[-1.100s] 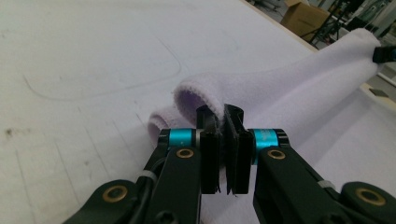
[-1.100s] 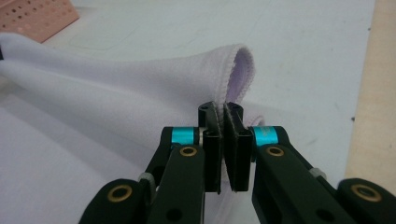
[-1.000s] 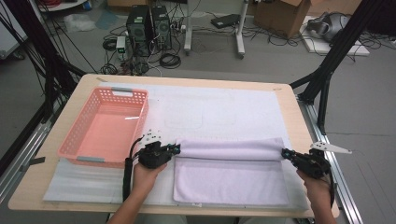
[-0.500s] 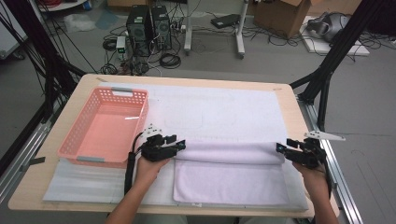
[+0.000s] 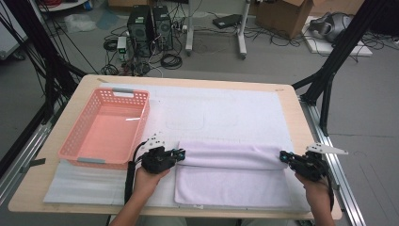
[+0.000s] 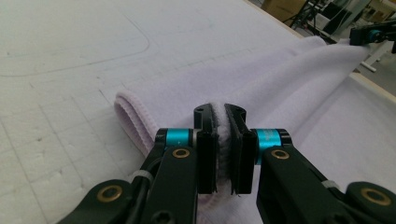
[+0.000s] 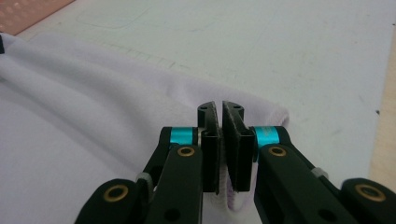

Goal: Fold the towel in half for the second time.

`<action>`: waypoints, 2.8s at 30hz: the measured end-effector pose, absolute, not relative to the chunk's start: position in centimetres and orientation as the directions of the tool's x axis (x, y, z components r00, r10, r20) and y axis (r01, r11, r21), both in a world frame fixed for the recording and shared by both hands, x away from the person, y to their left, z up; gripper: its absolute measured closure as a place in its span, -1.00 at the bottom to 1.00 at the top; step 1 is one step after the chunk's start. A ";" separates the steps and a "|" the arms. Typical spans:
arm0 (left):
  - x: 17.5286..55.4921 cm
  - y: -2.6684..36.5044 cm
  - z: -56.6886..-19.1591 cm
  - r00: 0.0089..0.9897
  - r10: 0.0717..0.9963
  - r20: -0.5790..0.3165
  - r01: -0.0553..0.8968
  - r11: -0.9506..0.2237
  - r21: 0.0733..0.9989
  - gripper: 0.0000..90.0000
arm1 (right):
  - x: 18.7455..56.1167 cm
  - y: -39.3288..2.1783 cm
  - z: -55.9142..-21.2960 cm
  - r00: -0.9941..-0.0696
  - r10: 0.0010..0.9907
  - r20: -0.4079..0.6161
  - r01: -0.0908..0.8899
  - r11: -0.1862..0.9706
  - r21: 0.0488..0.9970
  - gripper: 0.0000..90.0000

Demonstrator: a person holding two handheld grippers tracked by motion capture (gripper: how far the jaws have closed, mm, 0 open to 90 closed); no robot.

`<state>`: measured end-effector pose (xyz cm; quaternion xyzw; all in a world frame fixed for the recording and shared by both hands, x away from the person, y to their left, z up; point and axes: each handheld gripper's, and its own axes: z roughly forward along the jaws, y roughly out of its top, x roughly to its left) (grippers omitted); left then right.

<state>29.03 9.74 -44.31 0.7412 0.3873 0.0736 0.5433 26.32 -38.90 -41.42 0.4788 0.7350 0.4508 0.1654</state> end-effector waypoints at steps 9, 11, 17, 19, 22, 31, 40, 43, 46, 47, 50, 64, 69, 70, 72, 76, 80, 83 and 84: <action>25.6 9.9 -44.5 0.700 0.642 -0.314 0.474 -0.087 0.876 0.85 | 22.5 -39.8 -42.1 -0.485 0.848 0.215 0.551 0.106 0.828 0.91; 24.9 10.0 -44.5 0.701 0.642 -0.312 0.472 -0.089 0.877 0.85 | 21.8 -39.9 -42.0 -0.492 0.843 0.217 0.545 0.104 0.832 0.91; 23.0 10.6 -44.5 0.691 0.649 -0.319 0.475 -0.073 0.877 0.84 | 19.4 -39.7 -41.7 -0.513 0.833 0.206 0.530 0.118 0.839 0.91; 22.3 10.5 -44.5 0.697 0.645 -0.313 0.472 -0.085 0.877 0.84 | 18.7 -39.6 -41.6 -0.516 0.832 0.205 0.529 0.121 0.840 0.91; 21.4 10.5 -44.5 0.698 0.644 -0.313 0.477 -0.093 0.874 0.82 | 17.5 -39.7 -41.7 -0.524 0.828 0.200 0.527 0.131 0.839 0.91; 20.4 11.1 -44.2 0.682 0.622 -0.384 0.508 -0.027 0.861 0.07 | 16.6 -40.2 -42.2 -0.488 0.849 0.205 0.594 0.150 0.791 0.34; 20.8 10.5 -45.0 0.662 0.649 -0.374 0.558 -0.094 0.825 0.00 | 17.4 -39.0 -42.6 -0.478 0.865 0.151 0.591 0.189 0.784 0.24; 20.4 10.1 -45.5 0.657 0.673 -0.339 0.578 -0.160 0.800 0.25 | 17.6 -38.7 -43.2 -0.490 0.858 0.153 0.621 0.220 0.752 0.36; 20.1 10.2 -45.2 0.645 0.698 -0.311 0.578 -0.180 0.796 0.76 | 17.6 -38.8 -43.9 -0.494 0.858 0.139 0.647 0.256 0.718 0.42; 19.9 10.3 -45.2 0.644 0.702 -0.304 0.576 -0.183 0.797 0.81 | 17.5 -38.9 -43.9 -0.492 0.858 0.145 0.652 0.253 0.715 0.46; 19.4 10.6 -44.9 0.644 0.704 -0.298 0.574 -0.189 0.797 0.85 | 17.4 -39.4 -43.9 -0.490 0.859 0.149 0.667 0.259 0.699 0.42; 24.5 10.9 -43.8 0.641 0.715 -0.277 0.487 -0.100 0.868 0.13 | 19.6 -38.6 -42.1 -0.507 0.852 0.127 0.544 0.202 0.815 0.41; 28.5 9.7 -43.8 0.624 0.736 -0.263 0.514 -0.133 0.848 0.02 | 20.8 -38.0 -42.2 -0.504 0.855 0.123 0.542 0.202 0.816 0.40; 29.2 9.4 -43.9 0.618 0.743 -0.257 0.511 -0.132 0.849 -0.03 | 21.1 -37.9 -42.2 -0.501 0.857 0.122 0.543 0.201 0.815 0.40; 30.5 8.9 -44.0 0.622 0.744 -0.245 0.519 -0.158 0.840 -0.10 | 21.5 -37.9 -42.2 -0.498 0.858 0.123 0.543 0.199 0.816 0.40; 32.1 7.9 -44.8 0.641 0.729 -0.240 0.554 -0.222 0.802 -0.07 | 22.4 -37.9 -42.3 -0.499 0.858 0.122 0.544 0.201 0.815 0.39; 32.1 8.2 -44.9 0.580 0.784 -0.223 0.572 -0.197 0.796 0.73 | 23.4 -38.0 -42.5 -0.487 0.865 0.123 0.551 0.195 0.811 0.38; 31.9 8.0 -45.2 0.586 0.786 -0.194 0.549 -0.210 0.809 0.73 | 24.0 -38.3 -42.8 -0.472 0.874 0.120 0.563 0.194 0.804 0.33; 31.9 8.2 -45.1 0.587 0.785 -0.200 0.549 -0.204 0.811 0.65 | 24.2 -38.4 -42.9 -0.463 0.879 0.118 0.568 0.191 0.801 0.28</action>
